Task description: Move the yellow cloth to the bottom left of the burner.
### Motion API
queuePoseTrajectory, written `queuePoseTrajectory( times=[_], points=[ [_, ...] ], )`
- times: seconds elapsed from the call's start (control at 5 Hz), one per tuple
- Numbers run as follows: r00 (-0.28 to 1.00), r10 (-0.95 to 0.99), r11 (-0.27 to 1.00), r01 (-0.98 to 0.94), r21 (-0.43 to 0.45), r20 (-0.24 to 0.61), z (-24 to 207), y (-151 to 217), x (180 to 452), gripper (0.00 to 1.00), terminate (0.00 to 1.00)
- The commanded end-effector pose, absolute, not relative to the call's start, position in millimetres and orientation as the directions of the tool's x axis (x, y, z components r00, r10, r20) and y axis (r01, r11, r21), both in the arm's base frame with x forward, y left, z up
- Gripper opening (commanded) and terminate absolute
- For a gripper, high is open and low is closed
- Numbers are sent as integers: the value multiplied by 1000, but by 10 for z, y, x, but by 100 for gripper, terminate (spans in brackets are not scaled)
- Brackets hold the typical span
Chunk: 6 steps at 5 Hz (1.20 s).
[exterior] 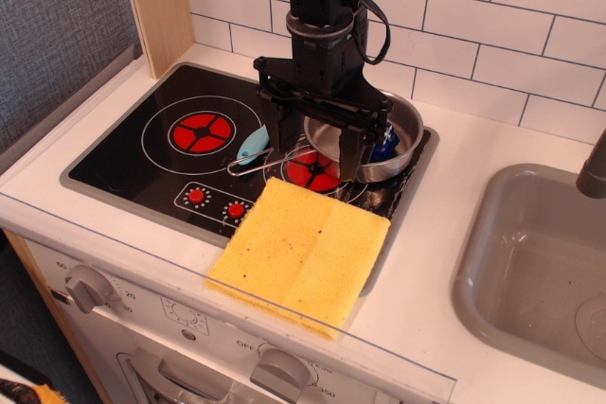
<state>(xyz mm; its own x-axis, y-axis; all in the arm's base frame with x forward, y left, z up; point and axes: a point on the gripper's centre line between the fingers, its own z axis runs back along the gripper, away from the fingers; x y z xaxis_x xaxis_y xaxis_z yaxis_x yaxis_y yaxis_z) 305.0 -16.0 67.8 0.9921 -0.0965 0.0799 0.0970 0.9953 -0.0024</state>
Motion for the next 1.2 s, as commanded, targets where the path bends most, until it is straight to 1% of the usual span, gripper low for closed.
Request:
queuePoseTrajectory(
  times=[0.0,0.2,0.4,0.6,0.8,1.0],
  points=[
    [992,-97,995,97,-2,80,678,-160,3050,100,0],
    [989,-135,991,135,13,60,571,-261,2953,100,0],
    [988,-134,991,133,20,75,422,-298,2792,100,0],
    [988,-120,993,118,27,97,264,-294,2727,100,0],
    [986,-112,993,105,58,126,179,-266,2799,100,0],
    [982,-95,995,88,50,164,226,-210,2870,100,0]
  ],
)
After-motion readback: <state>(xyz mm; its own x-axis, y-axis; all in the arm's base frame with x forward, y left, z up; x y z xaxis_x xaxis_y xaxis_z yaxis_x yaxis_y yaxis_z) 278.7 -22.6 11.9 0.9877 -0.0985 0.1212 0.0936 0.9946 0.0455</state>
